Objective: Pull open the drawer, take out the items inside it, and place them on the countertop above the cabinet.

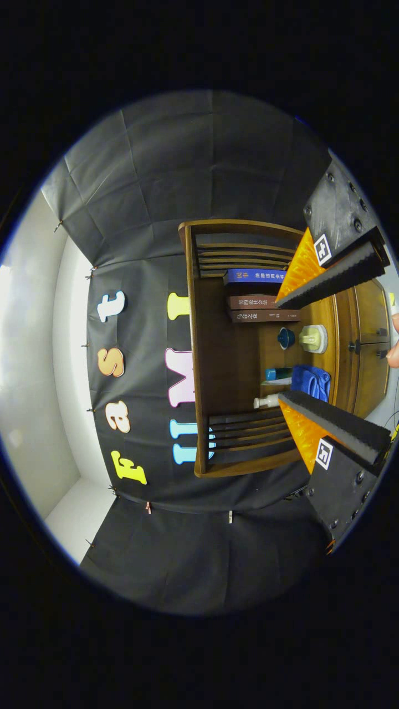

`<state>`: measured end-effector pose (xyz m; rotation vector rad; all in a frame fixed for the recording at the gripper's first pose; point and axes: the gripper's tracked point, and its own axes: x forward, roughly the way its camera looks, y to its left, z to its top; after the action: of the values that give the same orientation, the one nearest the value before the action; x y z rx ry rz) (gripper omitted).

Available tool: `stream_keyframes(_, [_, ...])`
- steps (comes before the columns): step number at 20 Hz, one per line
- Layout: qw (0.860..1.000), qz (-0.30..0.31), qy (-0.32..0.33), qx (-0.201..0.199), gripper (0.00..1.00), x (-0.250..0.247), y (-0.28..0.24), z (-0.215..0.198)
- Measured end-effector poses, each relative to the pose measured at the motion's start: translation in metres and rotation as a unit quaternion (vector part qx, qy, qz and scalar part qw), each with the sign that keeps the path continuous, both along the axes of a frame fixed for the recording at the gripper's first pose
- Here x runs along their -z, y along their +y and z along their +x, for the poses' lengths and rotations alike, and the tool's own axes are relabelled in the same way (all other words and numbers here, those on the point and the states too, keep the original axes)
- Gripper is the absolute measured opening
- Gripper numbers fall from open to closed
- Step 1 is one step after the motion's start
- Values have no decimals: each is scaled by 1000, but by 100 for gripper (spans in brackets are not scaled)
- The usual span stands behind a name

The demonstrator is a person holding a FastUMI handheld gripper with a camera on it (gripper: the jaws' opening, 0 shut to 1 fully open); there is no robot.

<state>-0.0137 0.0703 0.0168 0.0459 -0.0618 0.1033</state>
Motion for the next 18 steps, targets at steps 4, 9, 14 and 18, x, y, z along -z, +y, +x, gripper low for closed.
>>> stream_keyframes(4, [1000, -5, 0, -4, 97, 2, 2, 0])
stream_keyframes(9, [1000, -5, -4, 1, 97, 2, 0, 1])
stream_keyframes(14, [1000, -6, -5, -1, 97, 5, 2, 1])
stream_keyframes(18, [1000, -7, -3, -4, 97, 7, 3, 1])
